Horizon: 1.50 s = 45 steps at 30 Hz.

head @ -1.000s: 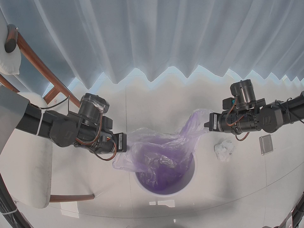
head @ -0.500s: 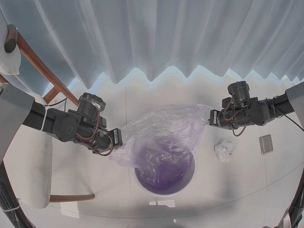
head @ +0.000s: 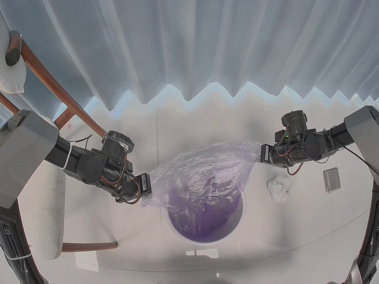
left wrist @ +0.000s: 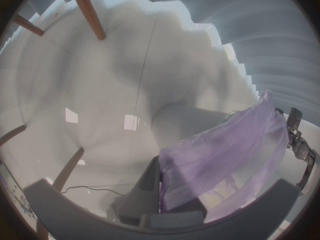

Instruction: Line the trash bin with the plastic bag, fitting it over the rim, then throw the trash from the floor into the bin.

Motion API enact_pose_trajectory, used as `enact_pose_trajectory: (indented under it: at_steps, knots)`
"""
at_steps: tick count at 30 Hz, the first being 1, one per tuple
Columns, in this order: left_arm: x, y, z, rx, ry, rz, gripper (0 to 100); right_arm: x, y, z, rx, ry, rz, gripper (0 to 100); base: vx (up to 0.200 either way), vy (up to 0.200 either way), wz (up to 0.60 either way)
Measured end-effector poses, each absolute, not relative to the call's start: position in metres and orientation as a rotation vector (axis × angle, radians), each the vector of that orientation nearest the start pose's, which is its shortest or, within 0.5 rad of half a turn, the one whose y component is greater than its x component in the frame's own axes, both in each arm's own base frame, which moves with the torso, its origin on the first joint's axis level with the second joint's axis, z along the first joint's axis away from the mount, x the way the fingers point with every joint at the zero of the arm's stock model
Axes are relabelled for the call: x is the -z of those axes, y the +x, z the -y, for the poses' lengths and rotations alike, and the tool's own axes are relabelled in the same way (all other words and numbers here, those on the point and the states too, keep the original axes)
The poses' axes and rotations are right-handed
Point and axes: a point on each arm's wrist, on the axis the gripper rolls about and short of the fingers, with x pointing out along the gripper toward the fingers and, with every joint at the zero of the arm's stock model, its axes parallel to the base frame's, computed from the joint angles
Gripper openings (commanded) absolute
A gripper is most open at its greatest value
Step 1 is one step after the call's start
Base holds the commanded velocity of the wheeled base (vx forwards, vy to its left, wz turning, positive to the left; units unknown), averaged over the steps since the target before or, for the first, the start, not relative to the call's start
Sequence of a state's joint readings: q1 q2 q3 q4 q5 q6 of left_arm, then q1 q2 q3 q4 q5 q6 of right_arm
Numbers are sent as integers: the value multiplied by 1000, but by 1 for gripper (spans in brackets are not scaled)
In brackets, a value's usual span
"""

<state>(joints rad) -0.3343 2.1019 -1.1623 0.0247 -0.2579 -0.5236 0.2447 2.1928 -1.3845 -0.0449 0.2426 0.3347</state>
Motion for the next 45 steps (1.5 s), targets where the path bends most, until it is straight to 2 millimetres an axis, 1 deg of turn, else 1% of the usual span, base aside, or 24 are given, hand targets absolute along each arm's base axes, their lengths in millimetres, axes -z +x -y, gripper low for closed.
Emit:
enact_pose_trajectory:
  at_steps: [6,12,18,22,27,33,38,42,45]
  knots:
    - [-64,355,128,260,-427,-1129,0,-90,416,-106,-360,331,-852,0,0,0,0]
    - [-53,362,128,253,-436,-1124,0,-83,425,-107,-375,348,-811,0,0,0,0]
    - [-49,372,130,226,-500,-1103,0,-76,433,-110,-403,371,-803,0,0,0,0]
    - [-48,378,132,209,-534,-1099,0,-74,442,-112,-410,378,-792,0,0,0,0]
    - [-44,375,133,198,-537,-1127,0,-67,446,-112,-404,383,-816,0,0,0,0]
    - [-38,356,130,181,-524,-1187,0,-56,432,-108,-382,385,-899,0,0,0,0]
    - [-34,338,125,164,-514,-1233,0,-50,412,-104,-383,390,-970,0,0,0,0]
    - [-34,328,122,160,-510,-1249,0,-50,398,-101,-393,393,-1003,0,0,0,0]
    - [-40,324,122,177,-514,-1220,0,-55,386,-99,-396,399,-1013,0,0,0,0]
